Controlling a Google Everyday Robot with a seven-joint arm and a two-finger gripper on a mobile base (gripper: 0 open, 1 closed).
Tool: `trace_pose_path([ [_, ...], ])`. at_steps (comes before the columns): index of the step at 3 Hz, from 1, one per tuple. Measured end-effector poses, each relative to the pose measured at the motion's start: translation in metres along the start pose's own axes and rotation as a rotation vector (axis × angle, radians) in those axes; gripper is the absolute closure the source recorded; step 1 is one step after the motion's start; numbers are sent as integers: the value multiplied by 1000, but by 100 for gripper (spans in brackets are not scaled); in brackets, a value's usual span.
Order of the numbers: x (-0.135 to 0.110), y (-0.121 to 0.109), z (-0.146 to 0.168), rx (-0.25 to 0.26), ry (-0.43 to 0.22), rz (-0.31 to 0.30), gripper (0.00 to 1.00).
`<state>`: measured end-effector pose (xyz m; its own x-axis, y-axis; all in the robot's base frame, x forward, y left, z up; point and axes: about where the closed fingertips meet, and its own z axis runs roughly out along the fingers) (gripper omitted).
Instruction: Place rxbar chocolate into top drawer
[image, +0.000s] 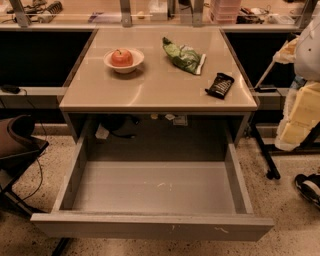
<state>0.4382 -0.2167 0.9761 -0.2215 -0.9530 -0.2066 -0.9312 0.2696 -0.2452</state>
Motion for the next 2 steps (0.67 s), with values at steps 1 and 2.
trace_pose_path([
  [1,-3,-6,1,6,-7,-2,0],
  [2,-13,-33,20,-28,-5,-15,0],
])
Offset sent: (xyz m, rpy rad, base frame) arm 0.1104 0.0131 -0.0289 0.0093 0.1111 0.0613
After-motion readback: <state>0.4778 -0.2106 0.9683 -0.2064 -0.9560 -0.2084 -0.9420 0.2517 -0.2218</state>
